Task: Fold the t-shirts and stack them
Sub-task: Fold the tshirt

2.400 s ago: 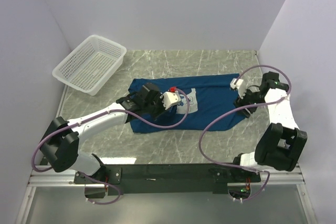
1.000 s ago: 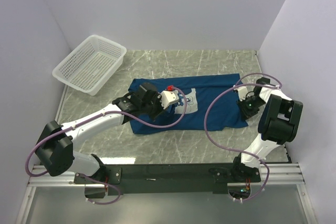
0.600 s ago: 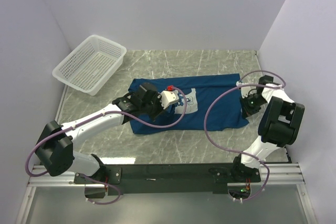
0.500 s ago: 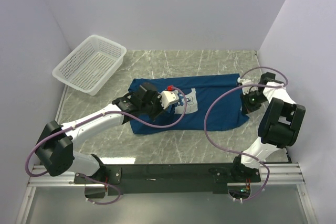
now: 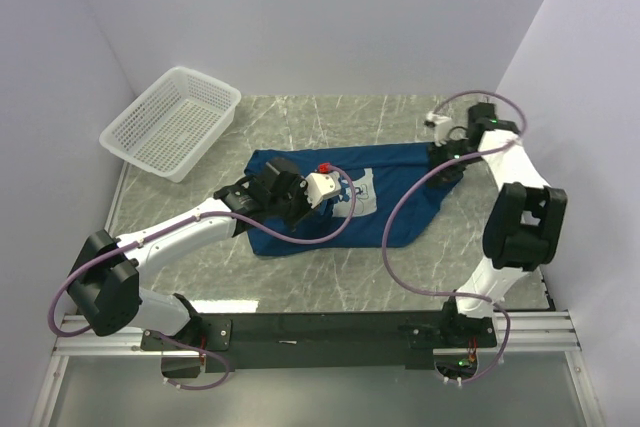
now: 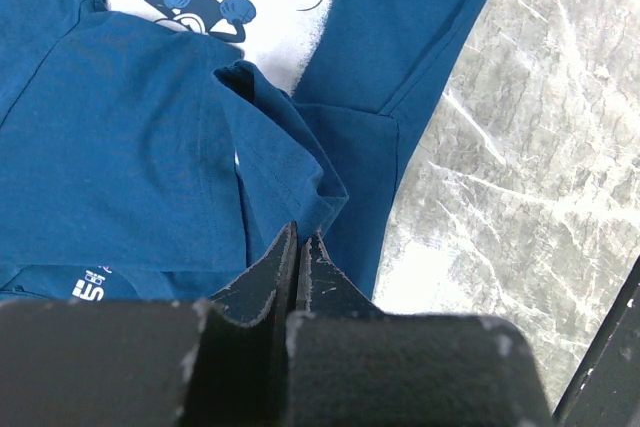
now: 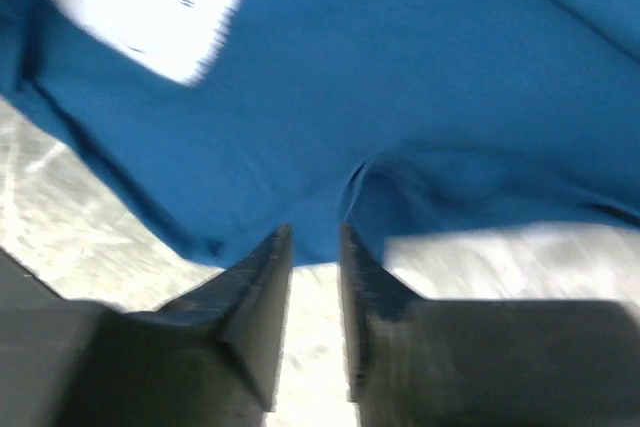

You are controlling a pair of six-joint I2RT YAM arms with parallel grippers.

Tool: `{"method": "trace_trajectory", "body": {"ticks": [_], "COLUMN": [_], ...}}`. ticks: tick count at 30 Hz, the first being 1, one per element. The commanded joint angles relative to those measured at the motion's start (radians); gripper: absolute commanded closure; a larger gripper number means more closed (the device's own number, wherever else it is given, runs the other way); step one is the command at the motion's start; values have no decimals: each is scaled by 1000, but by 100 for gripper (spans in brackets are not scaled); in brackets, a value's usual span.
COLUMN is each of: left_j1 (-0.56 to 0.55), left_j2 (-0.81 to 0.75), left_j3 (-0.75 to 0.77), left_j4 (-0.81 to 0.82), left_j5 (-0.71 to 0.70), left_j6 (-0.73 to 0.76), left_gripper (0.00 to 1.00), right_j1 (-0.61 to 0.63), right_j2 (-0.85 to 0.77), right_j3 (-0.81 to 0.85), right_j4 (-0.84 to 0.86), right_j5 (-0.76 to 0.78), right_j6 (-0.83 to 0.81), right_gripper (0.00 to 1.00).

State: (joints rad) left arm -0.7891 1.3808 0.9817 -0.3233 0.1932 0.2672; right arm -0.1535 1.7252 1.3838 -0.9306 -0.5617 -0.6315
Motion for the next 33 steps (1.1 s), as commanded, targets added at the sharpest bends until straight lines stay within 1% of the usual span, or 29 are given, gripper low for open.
{"method": "trace_trajectory", "body": {"ticks": [1,2,5,10,15,21,23,24,26,27,29,30,32,33], "left_j1": [-4,-4,-4,-4,-4,-4,-4,-4,-4,-4,-4,-4,-4,-4], "left_j2": [-16,-14,-11,-14,-9,-6,-5,-6,-8,-8,-8,-8,-8,-9], "left_j3": [3,3,2,3,3,5,5,5,3,5,3,3,2,2], "left_j4": [9,9,7,7,7,4,4,4,6,6,6,6,4,6], "left_j5": [-3,-6,-9,-6,-5,-5,-6,-6,-5,-5,-5,-6,-12,-12], "left_j6": [-5,-6,-3,-5,-5,-5,-5,-5,-5,-5,-5,-3,-3,-2], "left_gripper": [99,99,100,99,100,99,99,99,100,100,99,100,99,99], "right_j1": [80,88,85,29,28,25,25,25,23,22,20,20,17,19], "right_j2": [37,40,37,20,-18,-61,-62,-67,-94,-105,-146,-165,-223,-242], "right_j3": [56,66,86,44,-43,-77,-60,-60,-75,-86,-124,-143,-214,-239], "right_j4": [26,26,36,59,76,40,-26,-39,-39,-45,-91,-100,-62,-32], "right_j5": [-32,-41,-32,26,22,10,-9,-4,14,11,5,16,35,43], "right_j6": [110,115,115,95,64,-25,-124,-217,-322,-477,-673,-862,-1012,-1110], "right_gripper": [64,61,60,60,59,55,54,53,53,52,49,47,38,35]}}
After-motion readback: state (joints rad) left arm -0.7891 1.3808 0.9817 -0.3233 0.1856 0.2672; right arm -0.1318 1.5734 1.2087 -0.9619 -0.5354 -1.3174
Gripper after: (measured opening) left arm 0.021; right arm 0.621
